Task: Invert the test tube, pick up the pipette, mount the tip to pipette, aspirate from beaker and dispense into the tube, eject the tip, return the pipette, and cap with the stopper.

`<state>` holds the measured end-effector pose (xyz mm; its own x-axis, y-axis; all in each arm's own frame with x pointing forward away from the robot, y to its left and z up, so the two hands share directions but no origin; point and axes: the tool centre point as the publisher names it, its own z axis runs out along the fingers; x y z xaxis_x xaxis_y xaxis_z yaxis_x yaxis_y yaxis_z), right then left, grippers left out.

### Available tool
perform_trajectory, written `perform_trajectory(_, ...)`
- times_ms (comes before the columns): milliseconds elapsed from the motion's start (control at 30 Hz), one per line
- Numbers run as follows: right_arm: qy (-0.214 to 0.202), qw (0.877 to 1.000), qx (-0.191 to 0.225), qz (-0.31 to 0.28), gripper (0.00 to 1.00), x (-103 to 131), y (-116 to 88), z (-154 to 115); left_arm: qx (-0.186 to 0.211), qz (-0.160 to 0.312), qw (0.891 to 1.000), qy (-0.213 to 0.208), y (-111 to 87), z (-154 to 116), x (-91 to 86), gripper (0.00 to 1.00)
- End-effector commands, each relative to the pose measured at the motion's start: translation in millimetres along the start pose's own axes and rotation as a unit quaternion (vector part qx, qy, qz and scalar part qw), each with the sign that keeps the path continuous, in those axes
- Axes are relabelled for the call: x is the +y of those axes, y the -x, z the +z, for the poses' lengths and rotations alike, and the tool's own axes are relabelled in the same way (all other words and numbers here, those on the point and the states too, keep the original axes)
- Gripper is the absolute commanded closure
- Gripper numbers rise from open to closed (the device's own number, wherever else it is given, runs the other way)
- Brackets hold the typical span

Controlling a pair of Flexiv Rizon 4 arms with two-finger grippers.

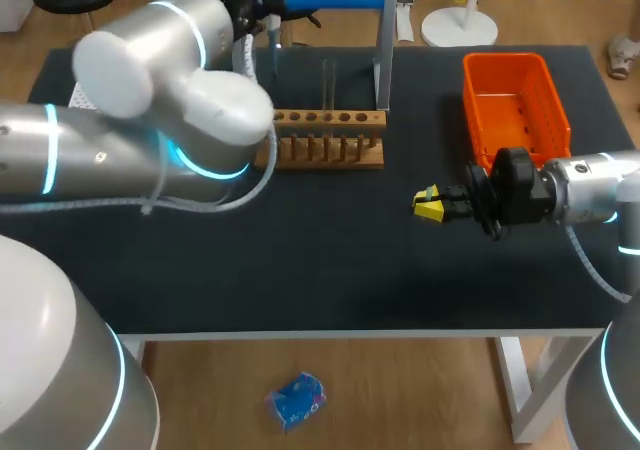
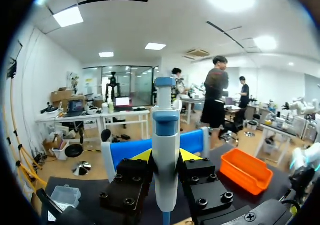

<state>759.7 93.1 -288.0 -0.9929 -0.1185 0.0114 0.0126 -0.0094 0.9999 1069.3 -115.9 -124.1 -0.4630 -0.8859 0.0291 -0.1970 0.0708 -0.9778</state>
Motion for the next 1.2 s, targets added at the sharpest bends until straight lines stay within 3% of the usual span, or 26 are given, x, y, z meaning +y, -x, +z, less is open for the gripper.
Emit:
perform_trajectory(33, 0.0, 1.0, 0.0, 0.0, 1.0, 0, 0, 0, 0.152, 0.005, 0.988, 0.0, -10.2, -63, -2.3, 1.0)
perform_trajectory(267, 0.0, 1.0, 0.0, 0.0, 1.0, 0, 0, 0, 0.238, 0.013, 0.971, -0.027, -51.4, -109, -4.3, 1.0)
perform_trajectory(367, 0.0, 1.0, 0.0, 0.0, 1.0, 0, 0, 0, 0.287, 0.009, 0.957, -0.034, -75.0, -126, -5.5, 1.0)
perform_trajectory(633, 0.0, 1.0, 0.0, 0.0, 1.0, 0, 0, 0, 0.359, 0.024, 0.932, -0.045, -130.0, -156, -5.9, 1.0)
perform_trajectory(967, 0.0, 1.0, 0.0, 0.0, 1.0, 0, 0, 0, 0.436, 0.037, 0.898, -0.049, -166.4, -163, -6.1, 1.0)
perform_trajectory(1200, 0.0, 1.0, 0.0, 0.0, 1.0, 0, 0, 0, 0.464, 0.053, 0.883, -0.051, -181.2, -152, -8.2, 1.0)
